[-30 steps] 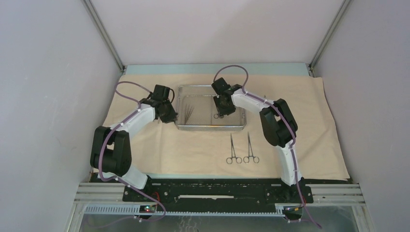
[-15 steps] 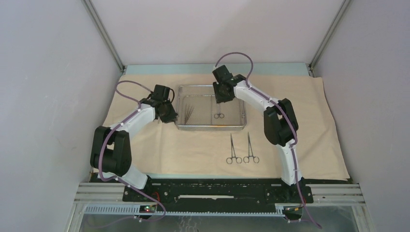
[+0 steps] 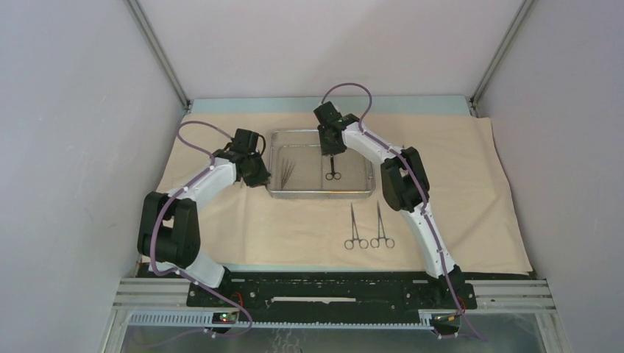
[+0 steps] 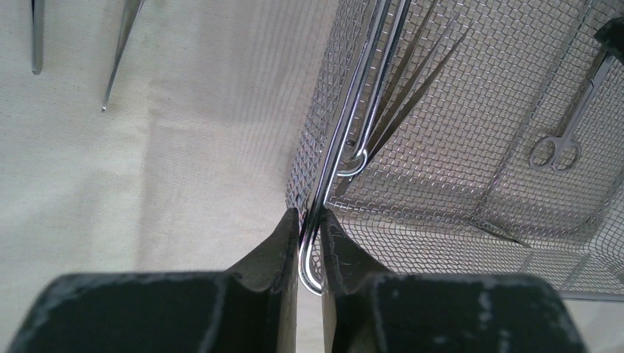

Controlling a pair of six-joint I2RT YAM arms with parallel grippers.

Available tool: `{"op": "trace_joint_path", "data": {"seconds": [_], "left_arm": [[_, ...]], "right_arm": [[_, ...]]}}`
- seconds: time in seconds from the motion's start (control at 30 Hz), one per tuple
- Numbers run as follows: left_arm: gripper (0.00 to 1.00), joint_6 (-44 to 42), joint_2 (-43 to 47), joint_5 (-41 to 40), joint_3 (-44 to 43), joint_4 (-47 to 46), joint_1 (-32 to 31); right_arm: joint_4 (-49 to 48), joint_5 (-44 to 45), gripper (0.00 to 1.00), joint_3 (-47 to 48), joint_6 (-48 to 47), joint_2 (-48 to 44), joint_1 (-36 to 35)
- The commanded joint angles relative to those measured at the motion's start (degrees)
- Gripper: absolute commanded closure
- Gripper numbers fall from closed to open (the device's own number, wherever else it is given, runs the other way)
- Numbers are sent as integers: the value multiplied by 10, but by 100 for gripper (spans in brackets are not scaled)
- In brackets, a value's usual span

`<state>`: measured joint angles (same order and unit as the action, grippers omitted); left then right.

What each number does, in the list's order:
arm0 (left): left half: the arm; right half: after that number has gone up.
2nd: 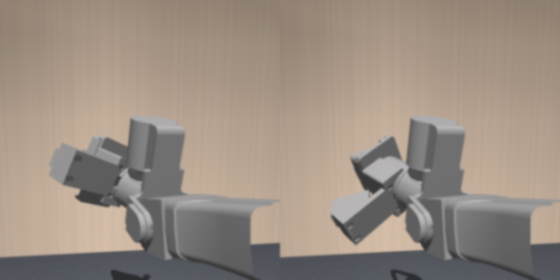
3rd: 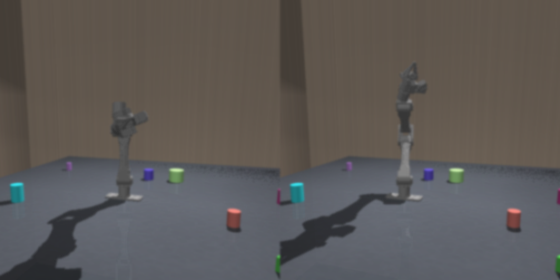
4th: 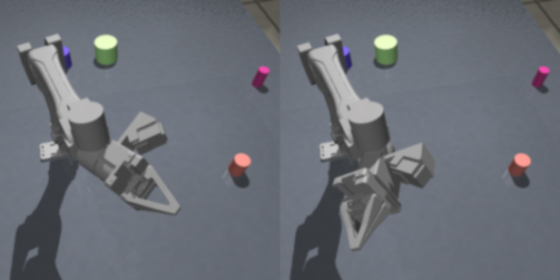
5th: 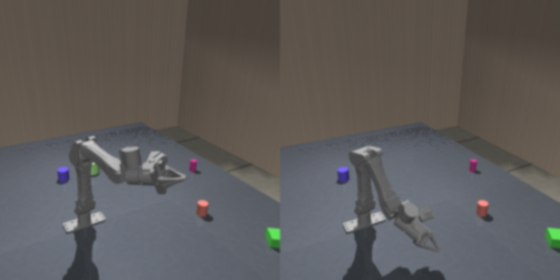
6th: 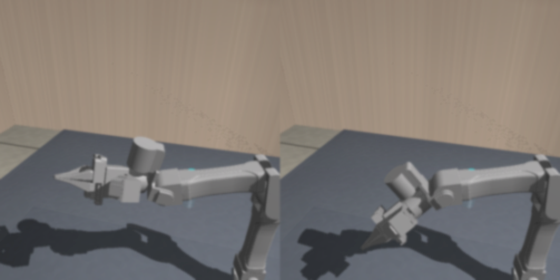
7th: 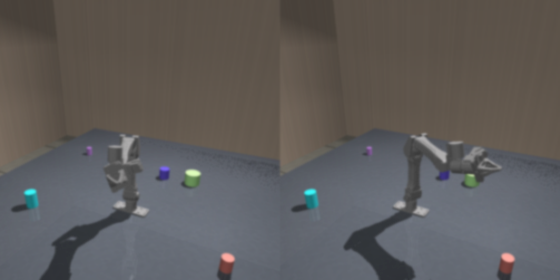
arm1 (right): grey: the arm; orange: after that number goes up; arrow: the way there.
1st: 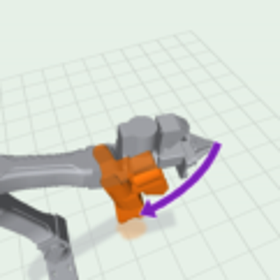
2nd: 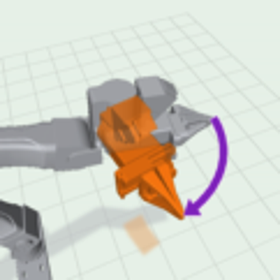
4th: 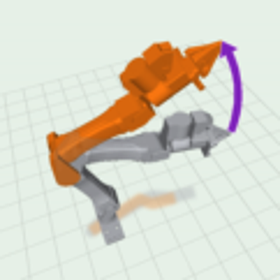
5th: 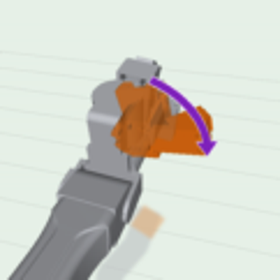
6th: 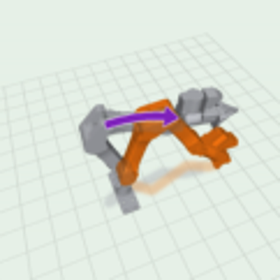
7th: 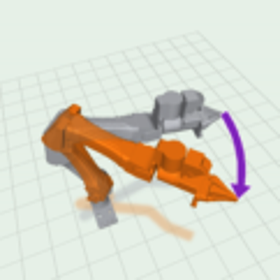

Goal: Open and lay out the surgical kit
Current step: Pick up the medical item from the container.

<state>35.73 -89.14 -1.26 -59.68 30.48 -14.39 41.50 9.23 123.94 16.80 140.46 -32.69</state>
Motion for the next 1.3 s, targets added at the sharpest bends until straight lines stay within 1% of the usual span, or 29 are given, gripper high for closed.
{"op": "trace_joint_path", "data": {"seconds": [0.0, 0.13, 0.33, 0.6, 0.7, 0.9, 1.0, 1.13, 1.27], "left_arm": [[100, -8, -3, -9, -29, 21, 0], [100, -11, -4, -7, -32, 22, 0], [100, -12, -6, -5, -38, 24, 0], [100, -12, -5, -5, -41, 26, 0], [100, -12, -5, -6, -41, 27, 0], [100, -13, -7, -5, -43, 27, 0], [100, -15, -7, -4, -45, 28, 0], [95, -22, -5, -6, -53, 30, 0], [87, -28, 0, -9, -63, 34, 0]], "right_arm": [[3, 25, 59, 39, 14, 7, 4], [11, 27, 60, 58, 17, 25, 7], [18, 32, 69, 62, 23, 38, 7], [23, 37, 72, 62, 25, 47, 9], [22, 36, 78, 64, 23, 50, 8], [29, 37, 94, 71, 22, 52, 7], [29, 39, 100, 73, 20, 44, 7], [28, 42, 100, 73, 17, 21, 7], [25, 41, 100, 73, 12, -4, 7]]}}
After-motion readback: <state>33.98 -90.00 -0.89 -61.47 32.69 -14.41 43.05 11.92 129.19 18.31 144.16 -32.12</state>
